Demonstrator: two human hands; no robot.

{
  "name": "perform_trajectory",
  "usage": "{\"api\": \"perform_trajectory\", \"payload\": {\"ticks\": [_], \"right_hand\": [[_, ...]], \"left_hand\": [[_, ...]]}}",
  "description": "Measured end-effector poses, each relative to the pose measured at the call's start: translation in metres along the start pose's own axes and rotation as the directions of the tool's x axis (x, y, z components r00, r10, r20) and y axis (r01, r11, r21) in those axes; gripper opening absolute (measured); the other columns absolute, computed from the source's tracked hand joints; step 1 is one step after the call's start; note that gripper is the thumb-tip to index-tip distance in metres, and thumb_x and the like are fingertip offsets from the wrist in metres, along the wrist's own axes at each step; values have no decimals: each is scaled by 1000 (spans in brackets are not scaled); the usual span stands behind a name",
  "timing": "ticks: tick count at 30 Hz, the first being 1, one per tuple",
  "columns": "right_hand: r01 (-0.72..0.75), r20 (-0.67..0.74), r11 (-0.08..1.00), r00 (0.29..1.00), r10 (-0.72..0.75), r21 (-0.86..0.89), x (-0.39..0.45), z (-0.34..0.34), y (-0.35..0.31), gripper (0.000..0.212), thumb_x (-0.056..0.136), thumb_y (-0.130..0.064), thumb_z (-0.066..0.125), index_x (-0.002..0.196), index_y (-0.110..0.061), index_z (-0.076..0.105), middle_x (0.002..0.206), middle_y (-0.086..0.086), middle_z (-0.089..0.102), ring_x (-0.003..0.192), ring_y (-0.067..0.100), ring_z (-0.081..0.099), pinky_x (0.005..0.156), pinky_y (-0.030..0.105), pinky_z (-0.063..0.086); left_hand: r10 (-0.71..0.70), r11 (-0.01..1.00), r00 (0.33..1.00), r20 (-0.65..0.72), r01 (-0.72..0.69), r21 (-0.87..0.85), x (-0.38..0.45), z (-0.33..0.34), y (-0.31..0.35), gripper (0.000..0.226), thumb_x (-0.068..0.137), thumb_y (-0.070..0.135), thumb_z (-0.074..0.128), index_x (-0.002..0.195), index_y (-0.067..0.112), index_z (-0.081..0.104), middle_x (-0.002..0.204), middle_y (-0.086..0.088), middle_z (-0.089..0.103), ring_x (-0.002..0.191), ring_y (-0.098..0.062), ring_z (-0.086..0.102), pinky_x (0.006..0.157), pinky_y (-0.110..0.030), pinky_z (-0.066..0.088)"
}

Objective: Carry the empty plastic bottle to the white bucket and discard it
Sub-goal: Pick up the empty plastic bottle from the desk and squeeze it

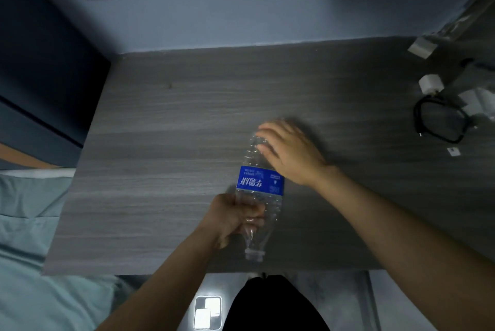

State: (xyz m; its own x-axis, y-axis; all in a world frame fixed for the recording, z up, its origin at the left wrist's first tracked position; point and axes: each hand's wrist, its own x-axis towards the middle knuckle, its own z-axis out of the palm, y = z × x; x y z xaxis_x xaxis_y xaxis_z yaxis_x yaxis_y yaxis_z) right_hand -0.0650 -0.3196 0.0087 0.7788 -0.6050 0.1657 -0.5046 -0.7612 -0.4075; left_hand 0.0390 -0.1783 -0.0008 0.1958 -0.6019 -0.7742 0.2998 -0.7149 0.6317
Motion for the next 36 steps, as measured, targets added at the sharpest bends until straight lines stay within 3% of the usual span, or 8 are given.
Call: {"api": "perform_trajectory", "payload": {"ticks": [5,7,11,17,24,28,32,36], "right_hand": [[-346,-206,888,886,415,301,-56,-24,20,21,85,-11,60,101,1,66,99,22,67,92,35,64,83,32,46],[-455,-137,860,860,492,231,-88,-25,30,24,81,-18,66,99,-2,67,97,20,67,89,37,64,80,38,50],[-566,152,819,805,573,-93,-138,-22,38,58,73,-47,68,122,-17,56,126,11,53,117,32,46,95,41,43],[-612,142,790,786,602,37,-147,-18,28,44,81,-25,65,121,-10,56,125,14,55,113,28,53,92,35,45],[-660,153,621,728,669,424,-138,-21,-3,38,69,-17,78,103,-6,64,94,15,71,85,30,68,80,42,56],[-602,267,562,780,566,568,-133,-16,-23,35,68,-4,76,101,-7,63,86,8,66,80,20,63,70,11,47],[-565,328,452,802,500,690,-128,-19,-42,40,67,0,77,89,-27,57,84,4,67,71,-1,63,68,6,48],[-536,299,394,799,522,746,-121,-23,-51,43,63,1,79,84,-27,56,79,-6,65,62,-13,59,63,4,46]], "left_hand": [[-11,993,1000,-5,11,-120,-8,4,4,8,74,-2,69,78,4,67,62,-7,70,47,-14,67,42,-20,53],[-6,990,1000,0,6,-143,-11,5,7,9,75,-2,68,82,3,66,62,-7,71,47,-14,68,41,-19,53],[26,979,1000,11,-24,-204,-13,7,11,7,76,-1,66,80,5,66,55,-2,73,48,-12,68,40,-18,52],[12,961,1000,13,-8,-275,-13,9,6,7,78,4,65,75,10,66,58,0,73,54,-10,70,43,-17,53],[40,898,999,-5,-38,-439,-16,8,7,10,80,-1,61,74,7,65,57,-1,74,55,-11,71,46,-18,56],[107,843,994,-31,-107,-527,-20,10,12,11,79,0,61,72,7,66,59,-2,75,58,-11,72,53,-21,60],[238,778,970,-56,-225,-586,-25,13,15,12,65,7,68,77,7,67,65,-3,76,63,-12,72,56,-21,60],[313,734,942,-124,-322,-598,-33,21,14,11,77,0,62,76,8,68,68,-3,76,68,-14,71,67,-23,59]]}}
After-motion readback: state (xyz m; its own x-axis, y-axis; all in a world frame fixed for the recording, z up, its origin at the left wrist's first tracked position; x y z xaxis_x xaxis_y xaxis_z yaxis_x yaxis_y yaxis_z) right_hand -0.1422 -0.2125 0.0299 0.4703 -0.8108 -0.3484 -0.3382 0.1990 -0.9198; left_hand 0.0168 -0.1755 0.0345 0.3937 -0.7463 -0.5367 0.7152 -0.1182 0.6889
